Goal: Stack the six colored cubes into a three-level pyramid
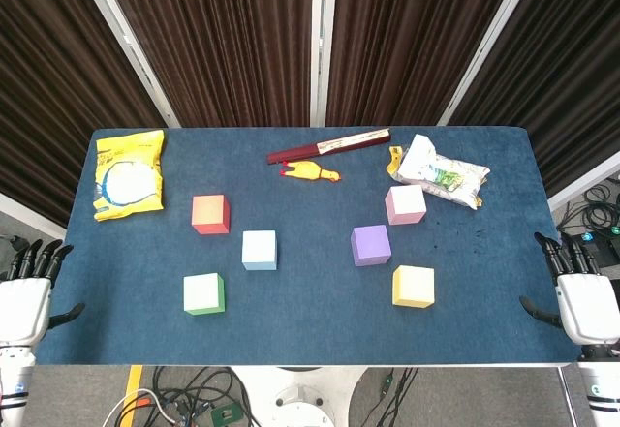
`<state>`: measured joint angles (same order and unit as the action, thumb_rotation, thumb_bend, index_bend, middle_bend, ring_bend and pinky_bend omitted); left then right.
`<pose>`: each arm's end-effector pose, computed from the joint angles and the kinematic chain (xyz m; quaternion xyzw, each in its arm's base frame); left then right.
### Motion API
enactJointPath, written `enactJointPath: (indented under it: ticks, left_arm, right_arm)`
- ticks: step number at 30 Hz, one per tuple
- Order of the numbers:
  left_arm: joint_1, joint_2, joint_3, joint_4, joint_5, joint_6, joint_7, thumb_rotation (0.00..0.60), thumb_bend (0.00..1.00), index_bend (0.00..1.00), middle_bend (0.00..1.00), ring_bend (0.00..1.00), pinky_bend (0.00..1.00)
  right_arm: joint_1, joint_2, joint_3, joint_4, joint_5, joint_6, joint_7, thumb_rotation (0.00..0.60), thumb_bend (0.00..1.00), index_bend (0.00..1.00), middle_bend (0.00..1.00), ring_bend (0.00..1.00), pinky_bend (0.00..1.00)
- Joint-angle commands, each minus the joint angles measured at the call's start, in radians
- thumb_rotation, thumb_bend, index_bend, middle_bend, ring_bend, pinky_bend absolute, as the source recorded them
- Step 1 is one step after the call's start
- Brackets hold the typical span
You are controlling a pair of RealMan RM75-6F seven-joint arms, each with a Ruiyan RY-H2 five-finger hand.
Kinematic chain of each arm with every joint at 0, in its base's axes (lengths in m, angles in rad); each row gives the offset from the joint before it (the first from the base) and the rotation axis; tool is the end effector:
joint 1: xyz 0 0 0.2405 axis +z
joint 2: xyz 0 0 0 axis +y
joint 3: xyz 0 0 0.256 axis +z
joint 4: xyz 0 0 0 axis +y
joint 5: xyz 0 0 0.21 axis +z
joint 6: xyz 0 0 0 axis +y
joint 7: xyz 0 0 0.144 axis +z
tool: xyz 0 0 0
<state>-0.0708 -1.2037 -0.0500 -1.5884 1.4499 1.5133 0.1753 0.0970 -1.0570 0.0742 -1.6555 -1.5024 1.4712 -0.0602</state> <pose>-0.3156 0.1762 0.1401 -0.5928 -0.3630 -0.3478 0.6292 -0.3027 -0.1894 0.1762 0.6099 -0.3562 0.3752 0.6003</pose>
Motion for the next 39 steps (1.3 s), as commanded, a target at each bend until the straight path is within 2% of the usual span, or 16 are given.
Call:
enactJointPath:
  ticks: [1, 14, 18, 20, 22, 24, 26, 31, 39]
  left_arm:
    - [-0.006, 0.002, -0.001, -0.002, -0.001, -0.01, 0.003, 0.6, 0.0, 0.17, 0.11, 0.0, 0.09]
    - [-0.041, 0.008, -0.021, -0.01, 0.018, -0.03, 0.02, 0.6, 0.0, 0.18, 0.11, 0.0, 0.09]
    - [-0.117, 0.03, -0.048, -0.016, 0.063, -0.093, 0.011, 0.6, 0.0, 0.2, 0.16, 0.12, 0.11]
    - [-0.17, 0.051, -0.068, -0.044, 0.068, -0.155, -0.007, 0.6, 0.0, 0.22, 0.19, 0.23, 0.2]
    - [-0.228, 0.066, -0.087, -0.077, 0.072, -0.223, -0.039, 0.6, 0.0, 0.23, 0.21, 0.36, 0.37]
    - [-0.278, 0.074, -0.103, -0.102, 0.071, -0.285, -0.057, 0.6, 0.0, 0.24, 0.23, 0.48, 0.6]
    - [-0.339, 0.077, -0.119, -0.125, 0.062, -0.365, -0.069, 0.6, 0.0, 0.24, 0.24, 0.54, 0.68]
    - [-0.478, 0.019, -0.168, -0.131, -0.001, -0.518, -0.027, 0.6, 0.0, 0.24, 0.25, 0.63, 0.74]
    - [-0.639, -0.114, -0.223, -0.106, -0.188, -0.659, 0.098, 0.6, 0.0, 0.24, 0.24, 0.71, 0.83]
  right_arm:
    - [-0.001, -0.001, -0.001, 0.002, 0.001, 0.0, 0.001, 0.6, 0.07, 0.0, 0.15, 0.0, 0.12]
    - [-0.001, 0.001, 0.008, 0.012, 0.011, 0.005, 0.007, 0.6, 0.07, 0.0, 0.15, 0.0, 0.12]
    - [0.009, 0.016, 0.022, 0.008, 0.013, 0.004, -0.005, 0.6, 0.07, 0.0, 0.15, 0.0, 0.12]
    - [0.015, 0.026, 0.029, 0.003, 0.014, 0.002, -0.009, 0.6, 0.07, 0.0, 0.15, 0.0, 0.12]
    - [0.02, 0.035, 0.035, -0.001, 0.016, -0.001, -0.014, 0.6, 0.07, 0.0, 0.15, 0.0, 0.13]
    - [0.025, 0.041, 0.039, -0.004, 0.017, -0.004, -0.018, 0.6, 0.07, 0.0, 0.15, 0.0, 0.14]
    - [0.03, 0.047, 0.041, -0.008, 0.018, -0.008, -0.019, 0.6, 0.07, 0.0, 0.15, 0.0, 0.14]
    - [0.036, 0.055, 0.041, -0.014, 0.017, -0.018, -0.013, 0.6, 0.07, 0.0, 0.15, 0.0, 0.16]
    - [0.032, 0.063, 0.039, -0.017, 0.02, -0.012, -0.012, 0.6, 0.07, 0.0, 0.15, 0.0, 0.16]
